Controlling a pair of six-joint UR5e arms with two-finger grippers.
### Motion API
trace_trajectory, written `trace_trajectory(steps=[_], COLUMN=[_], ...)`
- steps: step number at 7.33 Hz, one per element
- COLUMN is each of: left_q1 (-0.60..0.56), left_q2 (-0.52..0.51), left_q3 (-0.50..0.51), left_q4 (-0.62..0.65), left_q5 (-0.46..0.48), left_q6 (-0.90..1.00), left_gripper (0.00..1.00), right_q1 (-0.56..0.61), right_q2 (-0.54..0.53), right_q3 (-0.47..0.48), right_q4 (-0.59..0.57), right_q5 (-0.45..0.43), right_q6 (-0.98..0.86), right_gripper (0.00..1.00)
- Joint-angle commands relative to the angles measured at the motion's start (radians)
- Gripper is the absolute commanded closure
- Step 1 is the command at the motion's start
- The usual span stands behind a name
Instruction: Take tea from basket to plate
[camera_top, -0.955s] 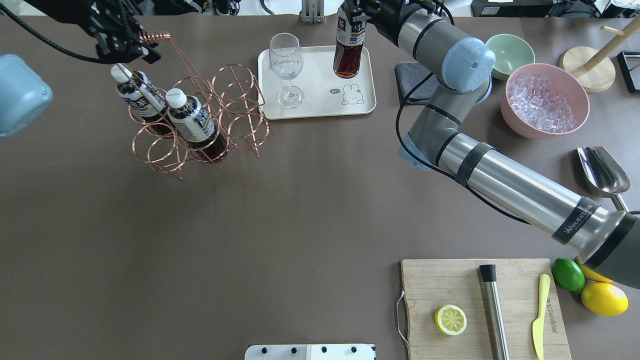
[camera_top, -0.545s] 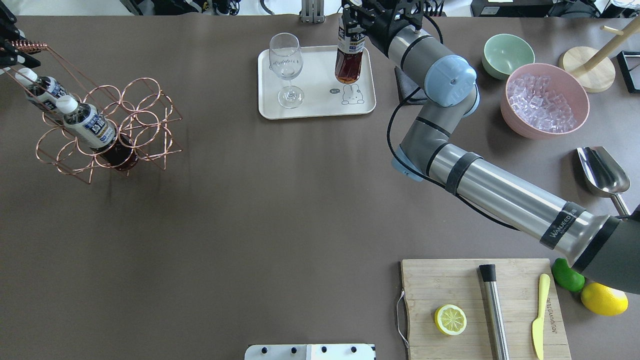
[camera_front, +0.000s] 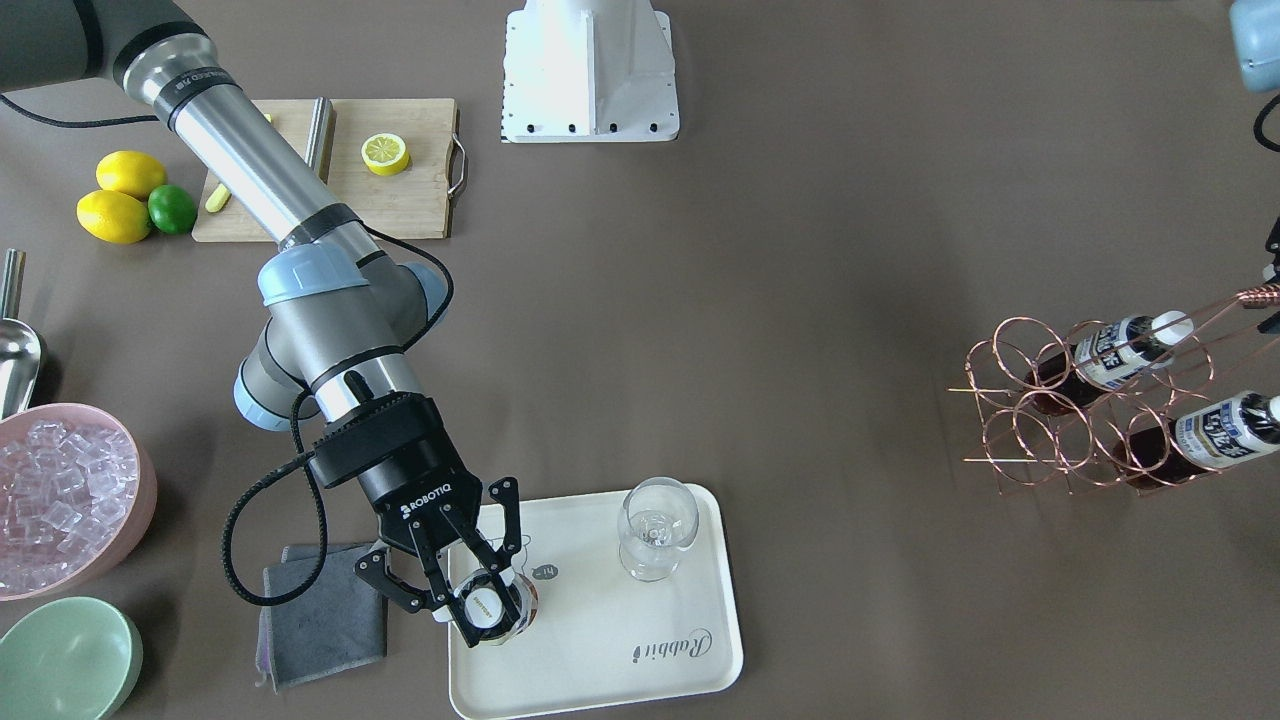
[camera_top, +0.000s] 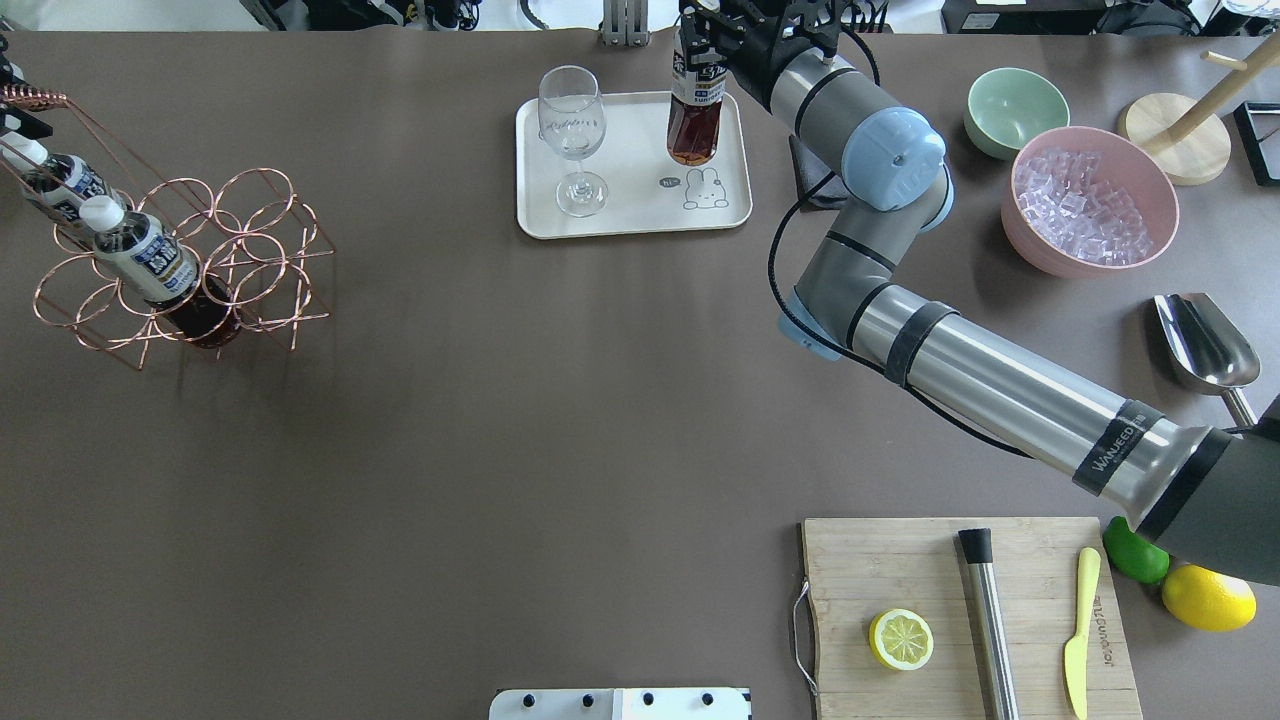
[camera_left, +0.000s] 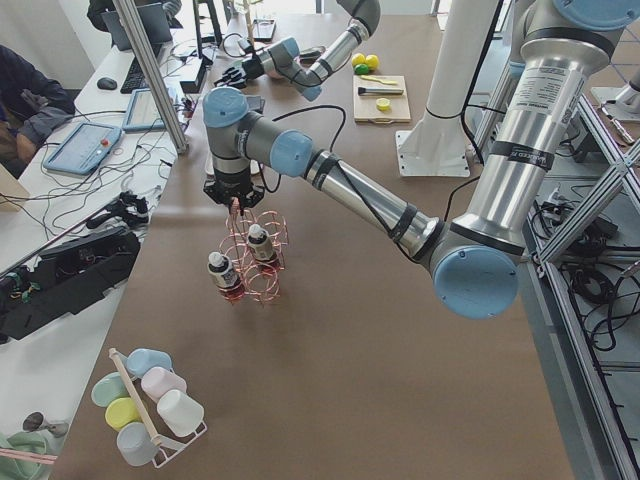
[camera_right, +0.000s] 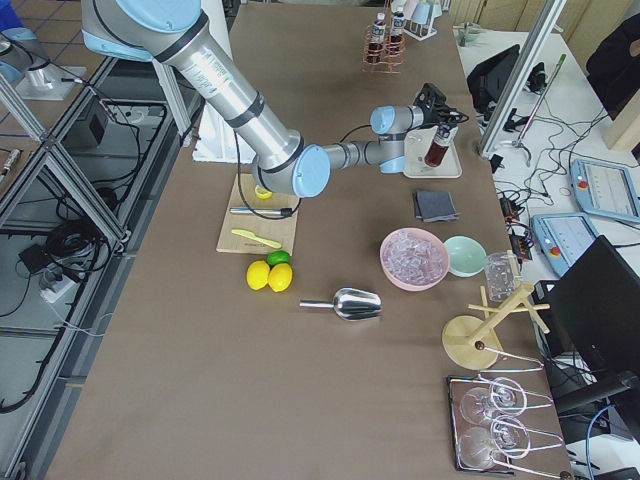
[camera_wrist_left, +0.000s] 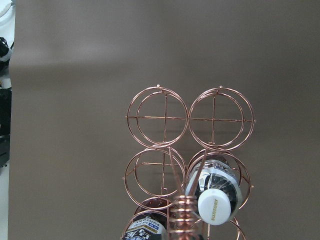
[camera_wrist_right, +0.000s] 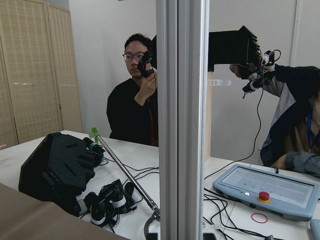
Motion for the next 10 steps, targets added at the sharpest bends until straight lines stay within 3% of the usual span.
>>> trace_trajectory(steps=[1, 7, 8, 9, 10], left_q1=[-0.084, -0.114, -0.114, -0.114, -0.112], left_q2=[-0.001, -0.002, -0.004, -0.005, -0.005], left_q3=[0.115, 0.187, 0.192, 0.198, 0.198], left_q4=[0.005, -0.001, -0.001, -0.004, -0.006], left_q5=[-0.006, -0.002, -0.002, -0.003, -0.005], left_q6=[0.16, 0.161, 0.161, 0.161, 0.161], left_gripper=[1.0, 1.0, 1.0, 1.0, 1.0], right_q1=[-0.012, -0.033, -0.033, -0.032, -0.032], right_q2=[0.0, 0.0, 0.0, 0.0, 0.002], right_q3=[-0.005, -0.011, -0.009, -0.006, 0.0], right_q4=[-0.001, 0.0, 0.0, 0.0, 0.002], right_q5=[-0.01, 0.01, 0.01, 0.011, 0.024], right_q6=[-0.025, -0.027, -0.027, -0.027, -0.027], right_gripper=[1.0, 1.0, 0.61, 0.48, 0.24])
